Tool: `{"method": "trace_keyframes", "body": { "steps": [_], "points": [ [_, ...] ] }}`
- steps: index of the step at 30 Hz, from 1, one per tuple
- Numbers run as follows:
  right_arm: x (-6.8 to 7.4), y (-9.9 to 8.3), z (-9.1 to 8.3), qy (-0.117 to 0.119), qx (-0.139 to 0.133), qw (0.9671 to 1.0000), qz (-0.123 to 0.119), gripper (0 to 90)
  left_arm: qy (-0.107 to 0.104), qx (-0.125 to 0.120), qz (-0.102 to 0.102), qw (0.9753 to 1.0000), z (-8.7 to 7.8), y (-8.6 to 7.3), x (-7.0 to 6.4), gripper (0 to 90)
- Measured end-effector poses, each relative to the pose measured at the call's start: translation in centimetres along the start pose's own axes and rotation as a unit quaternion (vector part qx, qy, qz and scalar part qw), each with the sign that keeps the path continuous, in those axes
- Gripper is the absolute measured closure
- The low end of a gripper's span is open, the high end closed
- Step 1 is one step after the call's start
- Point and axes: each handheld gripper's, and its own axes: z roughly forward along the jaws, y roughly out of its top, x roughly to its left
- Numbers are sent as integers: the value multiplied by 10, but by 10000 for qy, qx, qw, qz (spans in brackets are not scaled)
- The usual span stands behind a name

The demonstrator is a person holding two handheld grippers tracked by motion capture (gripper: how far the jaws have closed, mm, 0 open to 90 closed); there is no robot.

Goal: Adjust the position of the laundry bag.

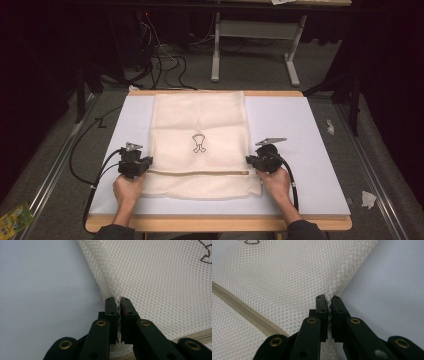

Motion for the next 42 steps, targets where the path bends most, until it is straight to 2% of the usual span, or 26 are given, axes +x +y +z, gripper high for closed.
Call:
{"method": "trace_keyframes", "body": {
  "steps": [17,26,27,29,31,37,42],
  "points": [
    [-4,-5,-11,113,-149,9998,19,875,-274,-295,-133,9991,-10,1,-4,874],
    [-10,-10,-18,133,-225,9996,115,876,-413,-345,-104,9985,-10,1,-10,875],
    [-12,-11,-20,118,-237,9996,115,876,-389,-359,-14,9986,-10,2,-13,875],
    [-13,-12,-21,103,-254,9996,115,876,-446,-408,7,9982,-11,3,-17,875],
    [-14,-13,-23,54,-332,9993,130,875,-514,-461,-46,9976,-12,4,-18,874],
    [-17,-16,-29,23,-397,9991,119,876,-536,-487,22,9974,-11,6,-24,874],
    [-20,-18,-33,13,-441,9989,171,876,-612,-522,-30,9968,-11,7,-26,874]
  ]
}}
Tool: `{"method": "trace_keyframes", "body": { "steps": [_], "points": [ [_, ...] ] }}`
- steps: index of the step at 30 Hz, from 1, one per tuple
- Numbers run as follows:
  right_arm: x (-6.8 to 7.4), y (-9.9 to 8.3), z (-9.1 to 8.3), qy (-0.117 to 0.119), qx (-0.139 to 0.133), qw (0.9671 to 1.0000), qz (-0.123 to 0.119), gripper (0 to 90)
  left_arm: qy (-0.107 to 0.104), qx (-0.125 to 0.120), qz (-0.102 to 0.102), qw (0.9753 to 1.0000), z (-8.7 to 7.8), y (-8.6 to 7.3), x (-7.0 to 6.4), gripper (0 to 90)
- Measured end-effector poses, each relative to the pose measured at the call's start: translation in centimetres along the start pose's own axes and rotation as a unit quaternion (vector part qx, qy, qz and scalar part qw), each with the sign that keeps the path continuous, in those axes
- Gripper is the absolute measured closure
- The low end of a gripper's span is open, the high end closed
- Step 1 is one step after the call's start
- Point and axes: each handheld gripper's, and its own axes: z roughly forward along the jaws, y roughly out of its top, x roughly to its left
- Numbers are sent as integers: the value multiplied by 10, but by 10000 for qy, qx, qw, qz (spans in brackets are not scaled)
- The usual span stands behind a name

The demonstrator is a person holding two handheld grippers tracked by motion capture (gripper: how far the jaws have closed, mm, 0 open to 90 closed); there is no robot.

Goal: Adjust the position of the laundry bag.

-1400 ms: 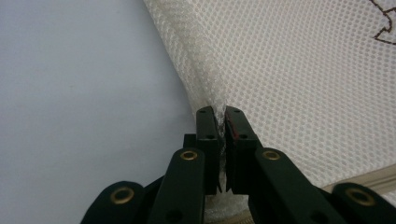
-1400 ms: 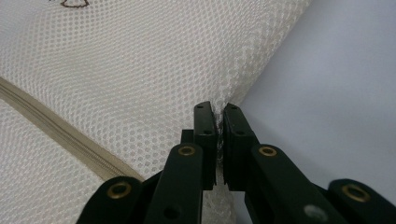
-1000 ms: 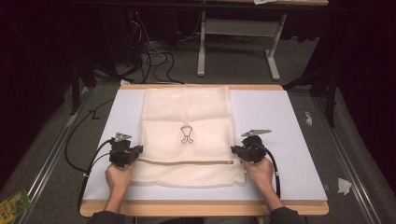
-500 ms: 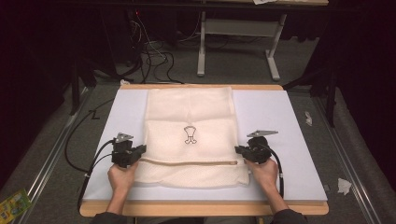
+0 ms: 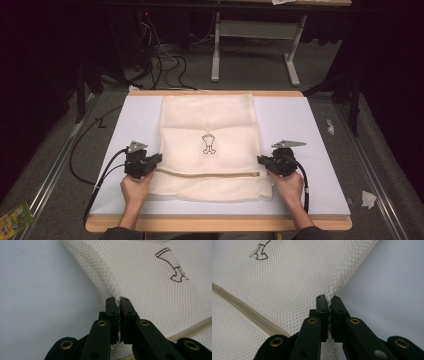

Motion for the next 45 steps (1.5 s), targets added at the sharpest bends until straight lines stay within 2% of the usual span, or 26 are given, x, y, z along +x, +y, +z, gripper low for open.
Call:
{"method": "trace_keyframes", "body": {
  "steps": [1,9,12,14,18,22,26,31,33,36,40,45],
  "points": [
    [-1,0,-1,11,-12,10000,16,876,54,-4,122,9999,0,1,-4,874],
    [-8,-3,-11,-78,-34,10000,47,876,28,-34,392,9992,5,7,-19,874],
    [-10,-4,-15,-108,-37,9999,50,875,-2,-66,416,9991,6,9,-23,873],
    [-13,-6,-17,-141,-56,9998,85,875,-77,-127,358,9992,8,10,-25,874],
    [-19,-11,-24,-154,-62,9997,166,875,-42,-122,569,9983,12,12,-35,872],
    [-24,-13,-29,-174,-89,9996,195,876,-126,-181,537,9983,13,14,-38,872],
    [-26,-14,-33,-196,-103,9994,251,875,-130,-155,585,9981,16,14,-41,871],
    [-31,-16,-39,-270,-121,9992,257,875,-75,-130,842,9963,22,17,-54,870],
    [-32,-18,-43,-442,-86,9988,173,875,-115,-139,855,9962,25,18,-59,869],
    [-36,-20,-47,-492,-70,9985,212,875,-109,-112,922,9956,29,17,-65,868],
    [-40,-22,-49,-521,-68,9983,256,874,-49,-97,942,9955,31,15,-66,861],
    [-45,-26,-47,-588,-46,9979,281,869,-17,113,991,9950,39,10,-67,858]
  ]
}}
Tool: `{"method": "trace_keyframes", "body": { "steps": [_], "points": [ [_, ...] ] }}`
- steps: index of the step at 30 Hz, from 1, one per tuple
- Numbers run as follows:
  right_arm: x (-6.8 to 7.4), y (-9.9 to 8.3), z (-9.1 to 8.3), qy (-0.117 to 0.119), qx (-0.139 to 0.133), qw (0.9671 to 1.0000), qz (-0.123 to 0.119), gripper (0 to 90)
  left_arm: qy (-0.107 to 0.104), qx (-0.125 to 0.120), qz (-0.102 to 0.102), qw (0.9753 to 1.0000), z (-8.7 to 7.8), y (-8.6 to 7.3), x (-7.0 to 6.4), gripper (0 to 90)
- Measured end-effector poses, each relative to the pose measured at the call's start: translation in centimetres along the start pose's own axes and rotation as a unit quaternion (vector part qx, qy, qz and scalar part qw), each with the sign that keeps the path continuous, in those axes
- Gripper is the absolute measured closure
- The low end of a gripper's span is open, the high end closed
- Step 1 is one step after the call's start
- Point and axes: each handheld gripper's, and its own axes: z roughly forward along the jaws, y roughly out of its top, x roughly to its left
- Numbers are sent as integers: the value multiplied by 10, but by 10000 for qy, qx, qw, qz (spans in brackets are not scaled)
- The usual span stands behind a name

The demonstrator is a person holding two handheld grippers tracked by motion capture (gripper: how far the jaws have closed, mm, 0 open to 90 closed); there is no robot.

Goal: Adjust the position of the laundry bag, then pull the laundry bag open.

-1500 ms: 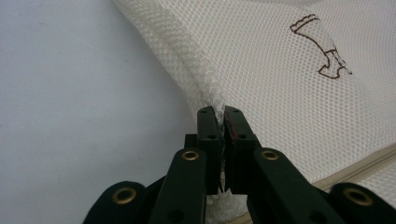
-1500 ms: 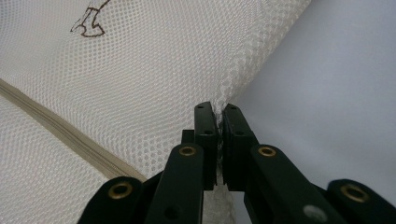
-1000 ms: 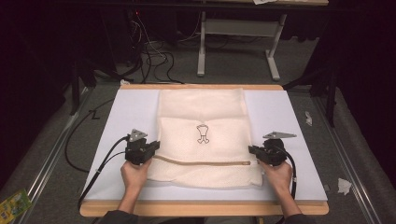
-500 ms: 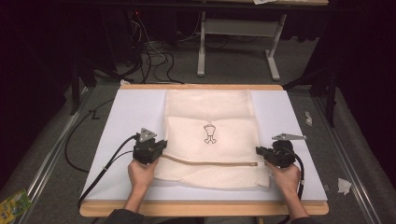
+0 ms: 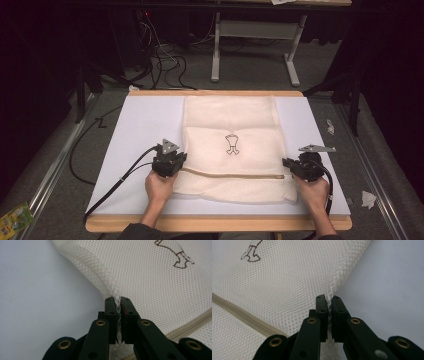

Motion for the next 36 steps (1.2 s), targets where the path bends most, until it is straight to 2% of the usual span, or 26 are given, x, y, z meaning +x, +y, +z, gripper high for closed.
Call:
{"method": "trace_keyframes", "body": {
  "steps": [6,9,16,19,20,21,22,23,28,32,36],
  "points": [
    [-3,-4,5,-38,70,10000,25,863,37,147,5,9999,5,-3,0,850],
    [-3,-5,6,-30,45,10000,37,857,22,146,-27,9999,5,-3,0,843],
    [-7,-11,9,-2,11,9999,117,822,132,192,51,9997,9,-6,-2,809],
    [-6,-13,9,-9,-10,9999,162,783,157,215,51,9996,10,-8,-2,733],
    [-6,-14,10,-53,3,9998,186,737,152,184,4,9997,10,-10,-1,715],
    [-6,-14,10,-53,3,9998,186,737,152,184,4,9997,10,-10,-1,696],
    [-7,-14,10,-63,1,9998,182,718,151,191,-13,9997,11,-10,-1,696],
    [-7,-16,10,-103,-26,9997,204,670,167,200,-3,9997,11,-12,-1,659],
    [-8,-19,7,-131,-109,9996,225,581,191,108,-6,9998,8,-16,-2,573],
    [-7,-24,4,-87,-277,9993,216,559,236,66,60,9997,7,-20,-5,543],
    [-8,-28,4,-40,-308,9991,299,535,232,58,160,9996,3,-23,-11,531]
  ]
}}
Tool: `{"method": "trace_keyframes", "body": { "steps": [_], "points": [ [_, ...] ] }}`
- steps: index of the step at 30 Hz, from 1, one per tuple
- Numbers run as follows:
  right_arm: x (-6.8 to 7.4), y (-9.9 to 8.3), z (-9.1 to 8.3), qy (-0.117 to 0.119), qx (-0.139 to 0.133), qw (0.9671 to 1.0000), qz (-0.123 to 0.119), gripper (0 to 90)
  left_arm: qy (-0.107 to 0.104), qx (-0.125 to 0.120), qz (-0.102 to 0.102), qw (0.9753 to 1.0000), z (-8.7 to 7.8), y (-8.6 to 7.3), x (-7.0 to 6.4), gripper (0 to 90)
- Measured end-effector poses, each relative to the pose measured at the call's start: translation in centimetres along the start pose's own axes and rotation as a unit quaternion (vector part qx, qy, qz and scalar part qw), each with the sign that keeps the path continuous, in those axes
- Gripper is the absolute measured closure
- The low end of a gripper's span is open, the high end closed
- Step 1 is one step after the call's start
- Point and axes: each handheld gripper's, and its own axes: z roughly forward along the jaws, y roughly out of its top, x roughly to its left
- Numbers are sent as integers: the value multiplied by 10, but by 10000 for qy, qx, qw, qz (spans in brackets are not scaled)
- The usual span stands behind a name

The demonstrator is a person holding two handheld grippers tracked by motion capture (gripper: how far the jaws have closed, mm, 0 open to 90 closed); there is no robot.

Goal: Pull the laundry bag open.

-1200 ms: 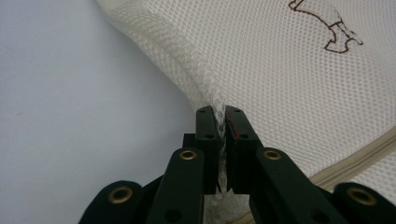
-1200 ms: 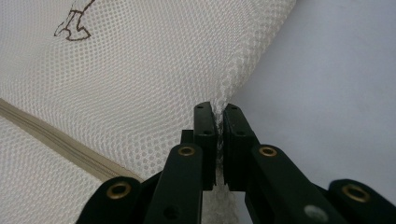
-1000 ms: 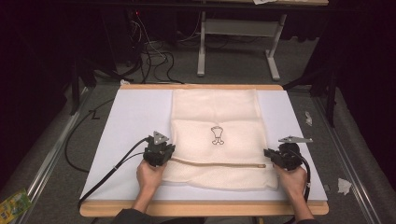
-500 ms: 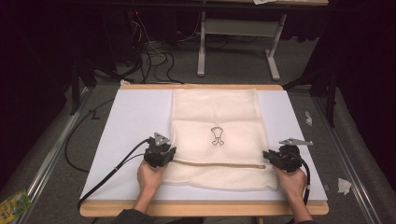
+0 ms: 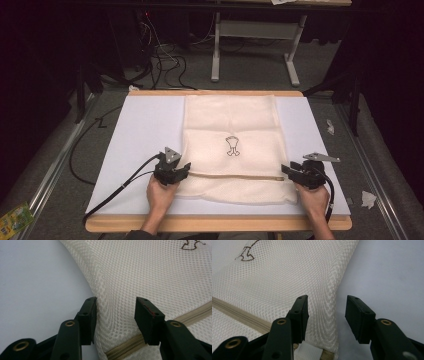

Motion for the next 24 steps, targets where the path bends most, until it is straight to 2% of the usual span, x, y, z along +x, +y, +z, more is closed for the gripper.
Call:
{"method": "trace_keyframes", "body": {
  "steps": [12,17,18,22,23,24],
  "points": [
    [1,-12,-6,119,-45,9999,54,500,-79,-178,283,9994,-25,-14,-14,514],
    [0,-13,-6,157,-15,9998,114,495,-96,-256,206,9994,-33,-15,-16,500],
    [0,-13,-6,168,-9,9998,116,498,-185,-316,165,9992,-36,-14,-17,500],
    [1,-13,-6,202,9,9997,108,527,-392,-442,215,9980,-46,-5,-26,496],
    [2,-13,-6,203,24,9997,126,527,-392,-442,215,9980,-46,-5,-26,495],
    [2,-13,-6,204,56,9997,88,550,-510,-475,216,9973,-46,-2,-31,495]
  ]
}}
